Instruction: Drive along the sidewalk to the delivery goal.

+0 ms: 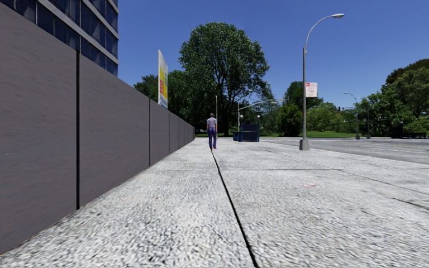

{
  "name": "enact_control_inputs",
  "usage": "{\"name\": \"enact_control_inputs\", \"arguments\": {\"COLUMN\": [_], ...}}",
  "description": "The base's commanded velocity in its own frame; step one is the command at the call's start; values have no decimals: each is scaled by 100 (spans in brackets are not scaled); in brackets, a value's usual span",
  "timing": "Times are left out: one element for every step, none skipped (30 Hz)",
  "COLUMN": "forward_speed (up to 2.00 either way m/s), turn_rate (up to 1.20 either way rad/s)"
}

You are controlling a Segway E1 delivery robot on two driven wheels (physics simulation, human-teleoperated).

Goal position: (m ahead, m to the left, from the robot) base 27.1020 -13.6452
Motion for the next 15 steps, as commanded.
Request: {"name": "enact_control_inputs", "arguments": {"forward_speed": [192,192,192,192,192,192,192,192,192,192,192,192,192,192,192], "turn_rate": [0,0,0,0,0,0,0,0,0,0,0,0,0,0,0]}}
